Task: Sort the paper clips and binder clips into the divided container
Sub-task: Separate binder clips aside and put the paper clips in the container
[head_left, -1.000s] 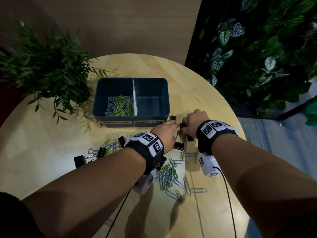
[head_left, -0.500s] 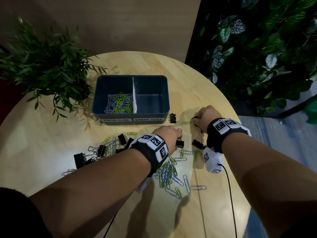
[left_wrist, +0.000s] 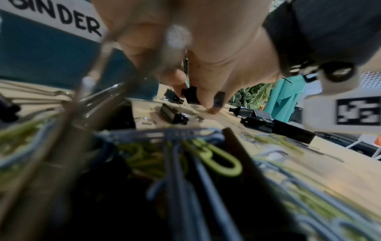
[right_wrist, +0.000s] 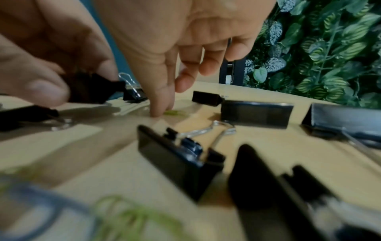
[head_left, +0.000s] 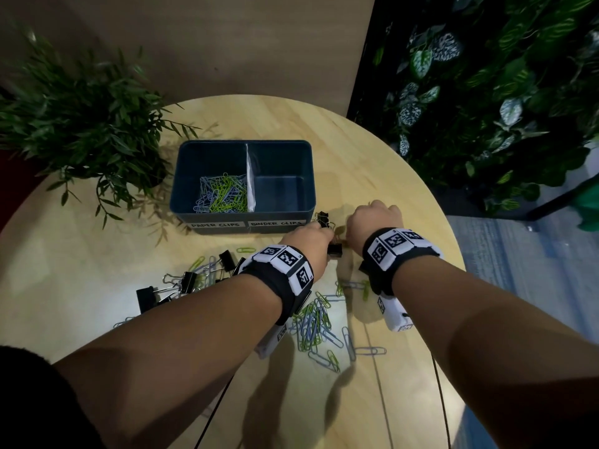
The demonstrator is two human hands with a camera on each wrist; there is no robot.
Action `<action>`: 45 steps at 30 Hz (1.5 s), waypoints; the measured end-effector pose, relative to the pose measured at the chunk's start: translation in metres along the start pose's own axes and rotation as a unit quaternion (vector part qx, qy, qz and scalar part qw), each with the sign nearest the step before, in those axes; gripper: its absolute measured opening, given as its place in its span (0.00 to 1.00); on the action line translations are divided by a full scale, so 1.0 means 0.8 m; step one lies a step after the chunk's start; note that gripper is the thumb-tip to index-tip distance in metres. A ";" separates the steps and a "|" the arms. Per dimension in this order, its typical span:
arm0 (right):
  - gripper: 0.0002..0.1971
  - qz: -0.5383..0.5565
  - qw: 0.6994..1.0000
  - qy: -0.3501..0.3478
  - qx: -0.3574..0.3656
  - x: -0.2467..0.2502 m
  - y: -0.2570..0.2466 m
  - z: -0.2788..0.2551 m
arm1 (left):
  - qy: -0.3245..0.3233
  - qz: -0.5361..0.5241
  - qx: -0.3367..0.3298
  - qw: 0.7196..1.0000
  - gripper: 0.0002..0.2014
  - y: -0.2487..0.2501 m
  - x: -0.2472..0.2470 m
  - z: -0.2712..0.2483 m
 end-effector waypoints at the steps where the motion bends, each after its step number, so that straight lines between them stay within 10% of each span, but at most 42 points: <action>1: 0.10 -0.001 1.000 -0.017 -0.005 -0.002 0.001 -0.004 | -0.002 -0.009 0.009 1.000 0.15 -0.001 0.000 0.000; 12: 0.15 0.005 0.997 -0.056 0.057 -0.037 0.005 -0.115 | -0.026 -0.077 -0.020 0.997 0.29 -0.005 0.015 -0.027; 16: 0.21 0.080 0.994 -0.050 0.047 -0.041 0.014 -0.118 | -0.089 0.012 -0.035 0.995 0.13 0.001 0.016 -0.064; 23: 0.22 0.091 0.996 -0.017 -0.013 -0.045 0.015 -0.109 | -0.196 0.172 -0.054 0.964 0.25 0.005 -0.009 -0.073; 31: 0.19 0.104 0.991 -0.037 0.079 -0.068 -0.002 -0.134 | -0.072 0.109 -0.042 0.991 0.22 -0.002 0.013 -0.064; 35: 0.22 0.202 0.977 -0.054 -0.044 -0.077 0.022 -0.129 | 0.003 0.032 -0.045 0.998 0.21 0.000 0.027 -0.053; 45: 0.10 0.318 0.945 -0.049 -0.060 -0.054 -0.001 -0.115 | -0.012 -0.043 -0.021 0.999 0.27 -0.002 0.009 -0.020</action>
Point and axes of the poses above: each hand's wrist, its own z-axis towards the middle knuckle, its own x-axis out of the back of the hand, y = z × x, the point moved 2 cm from there along z, towards the middle knuckle, and after that the axes turned 15 degrees about -x, right-handed, at the moved point
